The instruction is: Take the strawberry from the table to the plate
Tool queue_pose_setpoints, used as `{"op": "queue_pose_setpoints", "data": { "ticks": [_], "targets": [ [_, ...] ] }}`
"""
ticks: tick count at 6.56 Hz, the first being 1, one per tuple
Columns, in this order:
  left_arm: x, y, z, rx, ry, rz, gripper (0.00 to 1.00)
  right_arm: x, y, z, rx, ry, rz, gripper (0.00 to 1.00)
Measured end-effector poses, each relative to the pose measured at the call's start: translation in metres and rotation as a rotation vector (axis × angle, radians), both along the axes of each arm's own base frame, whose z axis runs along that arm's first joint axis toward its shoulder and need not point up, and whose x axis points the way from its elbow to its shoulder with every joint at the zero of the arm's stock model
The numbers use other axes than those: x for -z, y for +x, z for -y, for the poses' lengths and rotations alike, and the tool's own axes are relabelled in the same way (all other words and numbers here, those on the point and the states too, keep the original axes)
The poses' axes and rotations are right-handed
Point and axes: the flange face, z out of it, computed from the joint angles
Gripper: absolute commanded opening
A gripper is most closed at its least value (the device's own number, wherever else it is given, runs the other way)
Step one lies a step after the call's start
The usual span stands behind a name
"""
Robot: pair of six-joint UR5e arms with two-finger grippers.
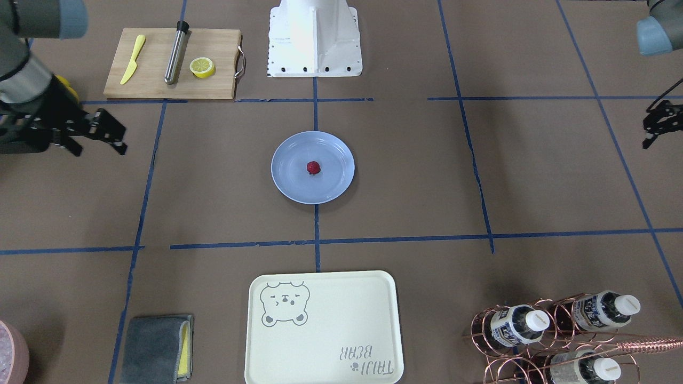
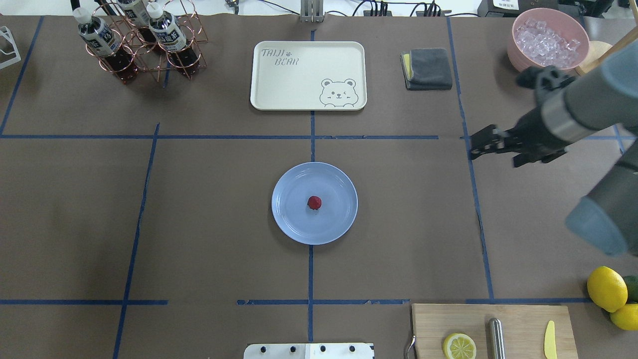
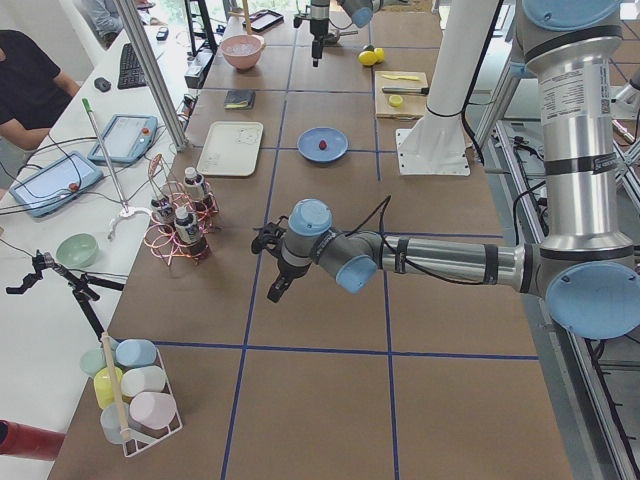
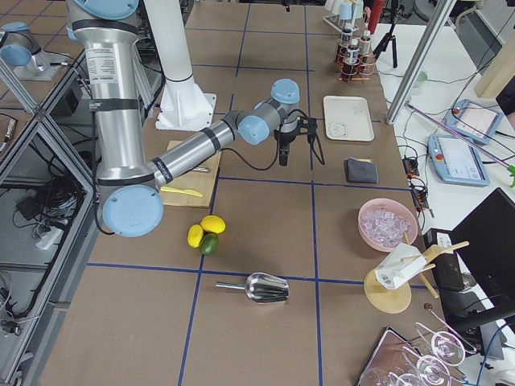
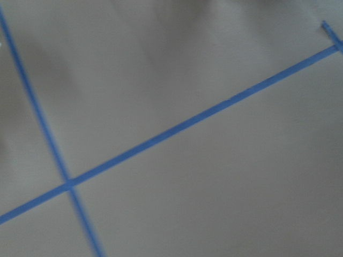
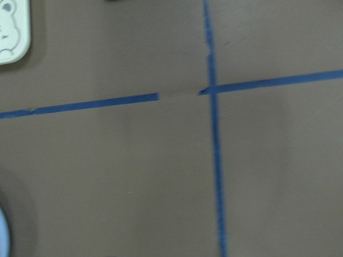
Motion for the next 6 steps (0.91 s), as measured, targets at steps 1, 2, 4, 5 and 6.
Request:
{"op": "queue_pose_setpoints", "data": {
  "ticks": [1,2,4,5,6],
  "targets": [
    [-0.001,-0.037,0.006,0.010,-0.103,-0.022,1.00,-0.053,0.065,0.011,0.041,0.057,-0.048,1.00],
    [-0.004,-0.051,0.000,0.010,-0.223,-0.093,1.00,-0.103,0.118,0.016,0.086,0.095,-0.080,1.00],
    [-0.028,-0.055,-0.016,0.011,-0.340,-0.154,1.00,-0.161,0.173,0.011,0.130,0.112,-0.044,1.00],
    [-0.037,-0.055,-0.018,0.011,-0.363,-0.161,1.00,-0.169,0.180,0.008,0.134,0.113,-0.031,1.00],
    [-0.038,-0.054,-0.018,0.010,-0.363,-0.168,1.00,-0.171,0.182,0.007,0.136,0.114,-0.025,1.00]
  ]
}}
